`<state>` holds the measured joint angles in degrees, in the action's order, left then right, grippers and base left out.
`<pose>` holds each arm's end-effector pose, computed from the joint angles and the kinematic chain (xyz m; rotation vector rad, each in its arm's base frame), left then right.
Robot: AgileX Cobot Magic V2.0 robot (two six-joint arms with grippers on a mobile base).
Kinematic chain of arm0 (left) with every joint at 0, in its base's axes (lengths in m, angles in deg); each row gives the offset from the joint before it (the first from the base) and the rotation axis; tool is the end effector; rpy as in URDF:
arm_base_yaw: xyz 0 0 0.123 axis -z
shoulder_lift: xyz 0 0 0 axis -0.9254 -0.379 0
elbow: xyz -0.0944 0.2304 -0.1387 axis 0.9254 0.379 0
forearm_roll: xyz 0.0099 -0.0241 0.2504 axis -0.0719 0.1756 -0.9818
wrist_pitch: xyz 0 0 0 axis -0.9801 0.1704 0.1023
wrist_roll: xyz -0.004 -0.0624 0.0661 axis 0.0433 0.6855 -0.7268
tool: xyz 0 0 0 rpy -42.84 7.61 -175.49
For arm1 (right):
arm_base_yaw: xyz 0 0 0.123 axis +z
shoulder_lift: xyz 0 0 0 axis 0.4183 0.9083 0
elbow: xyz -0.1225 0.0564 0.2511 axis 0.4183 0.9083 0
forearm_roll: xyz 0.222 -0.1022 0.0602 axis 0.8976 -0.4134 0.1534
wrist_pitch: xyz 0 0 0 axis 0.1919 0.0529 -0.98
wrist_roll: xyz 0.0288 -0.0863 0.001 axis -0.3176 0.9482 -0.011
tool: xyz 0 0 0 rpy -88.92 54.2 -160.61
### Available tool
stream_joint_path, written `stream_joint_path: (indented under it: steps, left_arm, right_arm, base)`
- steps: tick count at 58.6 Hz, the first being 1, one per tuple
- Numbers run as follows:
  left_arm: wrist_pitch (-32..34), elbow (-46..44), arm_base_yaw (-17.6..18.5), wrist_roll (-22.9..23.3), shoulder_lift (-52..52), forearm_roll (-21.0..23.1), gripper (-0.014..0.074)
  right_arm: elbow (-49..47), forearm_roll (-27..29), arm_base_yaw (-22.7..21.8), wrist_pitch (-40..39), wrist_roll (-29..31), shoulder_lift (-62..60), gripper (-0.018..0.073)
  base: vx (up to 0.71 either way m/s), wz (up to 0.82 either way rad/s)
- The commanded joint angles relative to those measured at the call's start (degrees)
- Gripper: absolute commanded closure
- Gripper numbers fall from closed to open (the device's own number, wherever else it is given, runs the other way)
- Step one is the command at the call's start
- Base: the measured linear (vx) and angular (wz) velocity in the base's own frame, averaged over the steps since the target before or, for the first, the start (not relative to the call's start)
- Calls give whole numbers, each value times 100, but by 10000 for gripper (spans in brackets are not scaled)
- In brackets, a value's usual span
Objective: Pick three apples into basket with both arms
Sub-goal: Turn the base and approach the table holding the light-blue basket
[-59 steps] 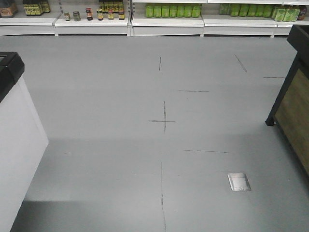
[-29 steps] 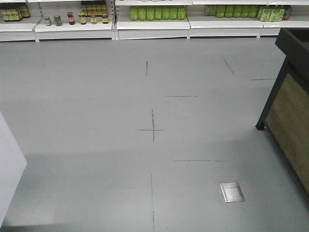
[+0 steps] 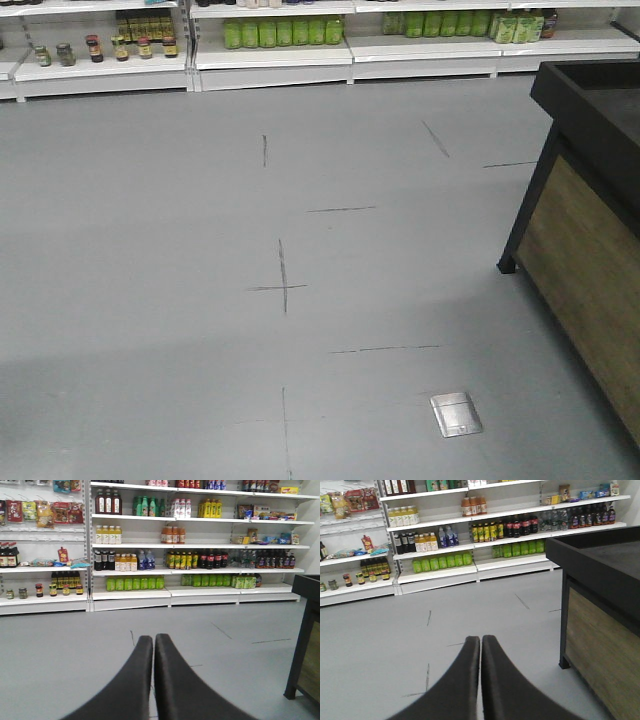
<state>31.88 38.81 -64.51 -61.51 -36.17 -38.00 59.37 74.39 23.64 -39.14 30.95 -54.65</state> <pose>0.0566 -0.0029 0.2011 -0.0053 1.5339 -0.0898 0.0564 -0.0029 0.1918 0.0831 1.6374 0.0173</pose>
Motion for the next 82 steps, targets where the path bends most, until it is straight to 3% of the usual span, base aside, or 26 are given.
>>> stream_joint_path:
  steps: [1, 82]
  left_arm:
    - [411, -150, 46, 15, 69, 10, 602]
    - [411, -150, 46, 15, 69, 10, 602]
  right_arm:
    - [79, -14, -24, -423, 37, -67, 564]
    - [79, -14, -24, -423, 37, -67, 564]
  base:
    - [16, -25]
    - [10, -43]
